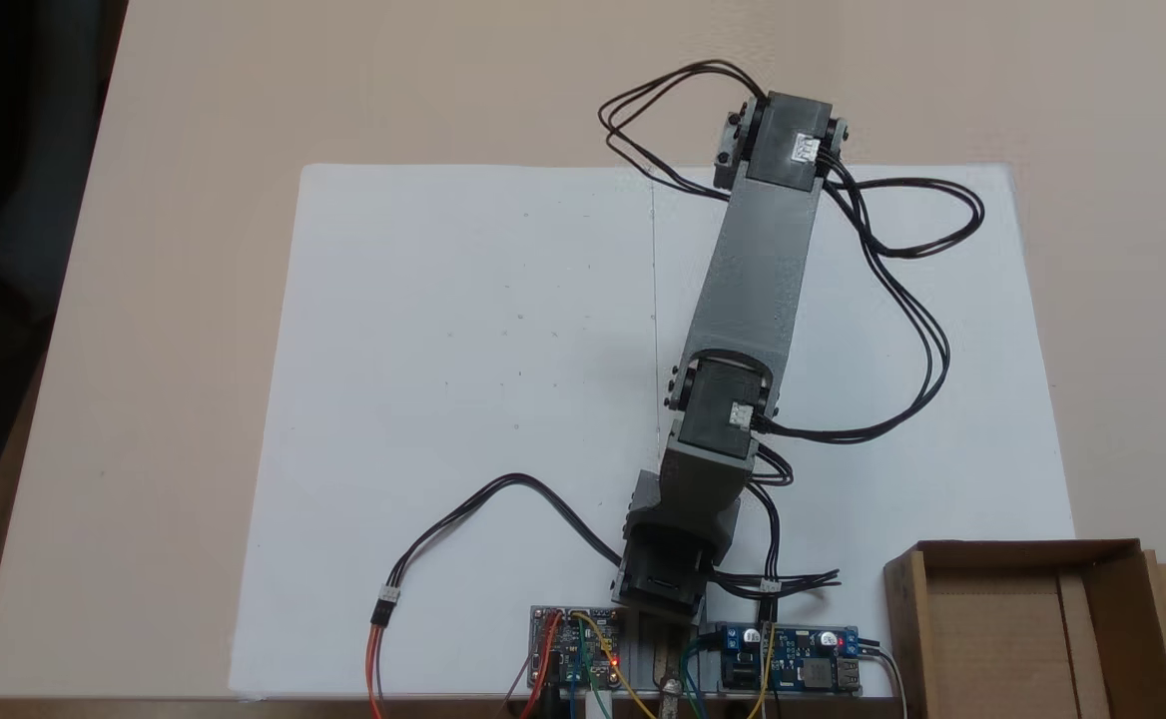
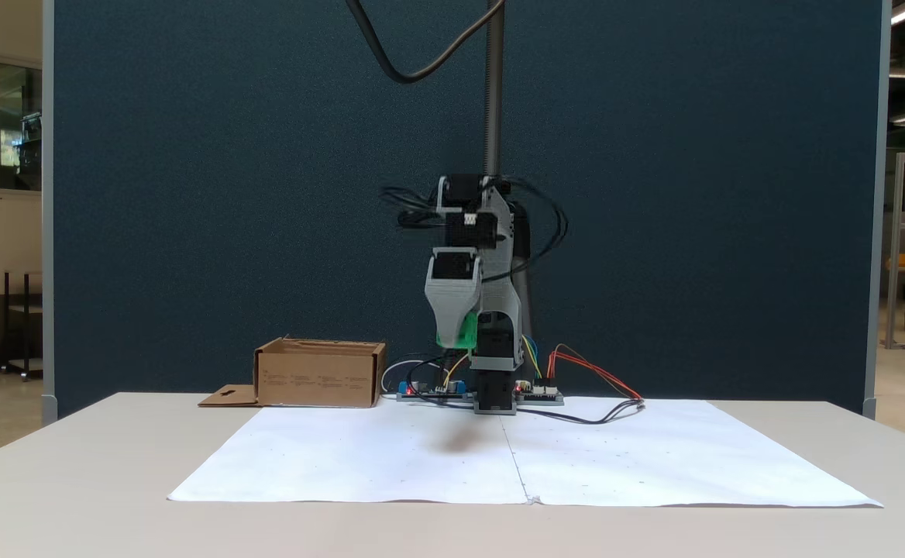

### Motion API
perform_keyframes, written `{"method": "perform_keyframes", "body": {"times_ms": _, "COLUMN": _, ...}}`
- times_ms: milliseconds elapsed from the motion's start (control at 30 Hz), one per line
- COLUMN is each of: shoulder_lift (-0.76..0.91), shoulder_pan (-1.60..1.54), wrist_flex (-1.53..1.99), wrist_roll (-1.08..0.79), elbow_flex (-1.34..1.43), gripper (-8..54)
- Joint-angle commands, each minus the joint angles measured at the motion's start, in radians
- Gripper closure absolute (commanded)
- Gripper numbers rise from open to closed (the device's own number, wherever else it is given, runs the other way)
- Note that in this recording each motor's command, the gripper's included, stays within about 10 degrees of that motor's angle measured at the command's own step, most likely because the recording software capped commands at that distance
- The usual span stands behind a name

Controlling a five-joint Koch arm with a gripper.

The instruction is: Grasp a green dice and put it in the bin.

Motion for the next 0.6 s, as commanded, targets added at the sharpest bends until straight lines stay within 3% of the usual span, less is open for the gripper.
{"method": "perform_keyframes", "body": {"times_ms": 0, "shoulder_lift": 0.058, "shoulder_pan": 0.018, "wrist_flex": 0.114, "wrist_roll": 0.048, "elbow_flex": -0.066, "gripper": 34.0}}
{"method": "perform_keyframes", "body": {"times_ms": 233, "shoulder_lift": 0.114, "shoulder_pan": 0.27, "wrist_flex": 0.109, "wrist_roll": 0.029, "elbow_flex": -0.087, "gripper": 33.9}}
{"method": "perform_keyframes", "body": {"times_ms": 567, "shoulder_lift": 0.143, "shoulder_pan": 0.92, "wrist_flex": 0.077, "wrist_roll": -0.262, "elbow_flex": -0.091, "gripper": 33.9}}
